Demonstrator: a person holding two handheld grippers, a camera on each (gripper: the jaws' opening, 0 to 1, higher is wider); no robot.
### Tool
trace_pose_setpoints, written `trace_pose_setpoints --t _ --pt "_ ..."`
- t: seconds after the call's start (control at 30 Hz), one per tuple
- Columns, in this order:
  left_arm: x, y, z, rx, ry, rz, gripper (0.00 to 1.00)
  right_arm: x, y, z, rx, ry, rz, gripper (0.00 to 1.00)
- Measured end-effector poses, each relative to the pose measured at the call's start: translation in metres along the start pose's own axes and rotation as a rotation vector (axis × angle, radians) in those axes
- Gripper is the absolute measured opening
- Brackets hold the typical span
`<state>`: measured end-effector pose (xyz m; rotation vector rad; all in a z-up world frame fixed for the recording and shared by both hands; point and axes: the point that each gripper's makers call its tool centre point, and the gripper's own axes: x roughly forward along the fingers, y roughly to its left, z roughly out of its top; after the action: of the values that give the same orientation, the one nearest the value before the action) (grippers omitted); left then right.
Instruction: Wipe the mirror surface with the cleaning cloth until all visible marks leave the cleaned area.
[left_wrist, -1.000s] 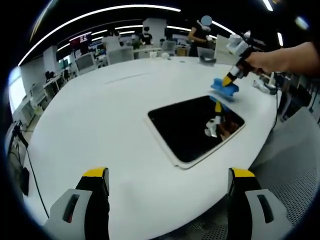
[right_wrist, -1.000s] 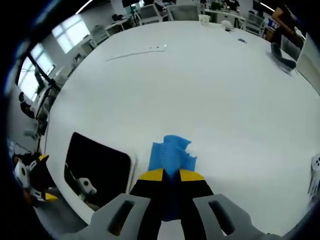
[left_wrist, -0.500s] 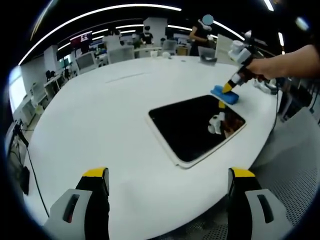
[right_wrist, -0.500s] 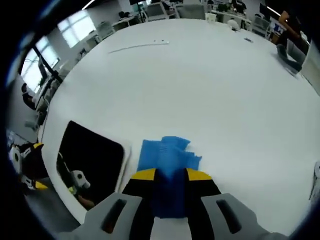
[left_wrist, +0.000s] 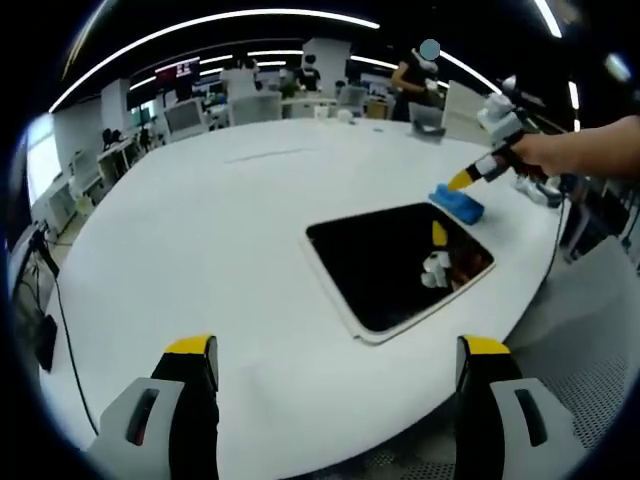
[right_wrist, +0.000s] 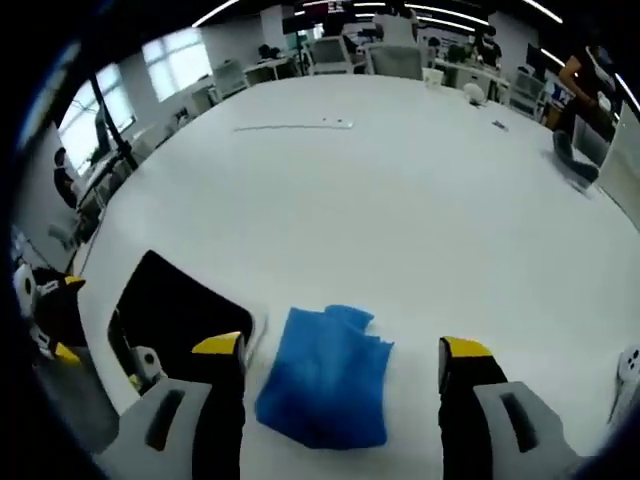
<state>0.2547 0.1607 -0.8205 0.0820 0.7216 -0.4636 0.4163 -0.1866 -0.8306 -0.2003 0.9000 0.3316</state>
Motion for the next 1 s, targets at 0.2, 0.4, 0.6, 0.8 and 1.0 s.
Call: trace_pose_setpoints --t 0.2,0.4,0.6,0.8,1.0 --pt "-0.003 0.0 0.005 -0.045 -0.021 -0.008 0.99 -0.012 0.005 0.009 -0.097 -0.076 0.028 1.0" --pt "-0.006 -0.001 0.012 -0.032 -0.043 -0.018 0.99 -0.028 0.004 0.017 -0.083 -0.136 0.038 1.0" --pt "-0.011 0.014 0.031 -0.054 -0.089 0.008 0.99 -0.051 0.006 0.028 -0.108 -0.231 0.058 1.0" --pt "-0.01 0.003 0.044 -0.039 -0.124 -0.026 0.99 -0.079 0.006 0.029 -0.106 -0.314 0.055 1.0" --pt "-0.011 -0.002 0.047 -0.019 -0.13 0.001 0.99 -0.097 0.015 0.004 -0.087 -0.344 0.059 1.0"
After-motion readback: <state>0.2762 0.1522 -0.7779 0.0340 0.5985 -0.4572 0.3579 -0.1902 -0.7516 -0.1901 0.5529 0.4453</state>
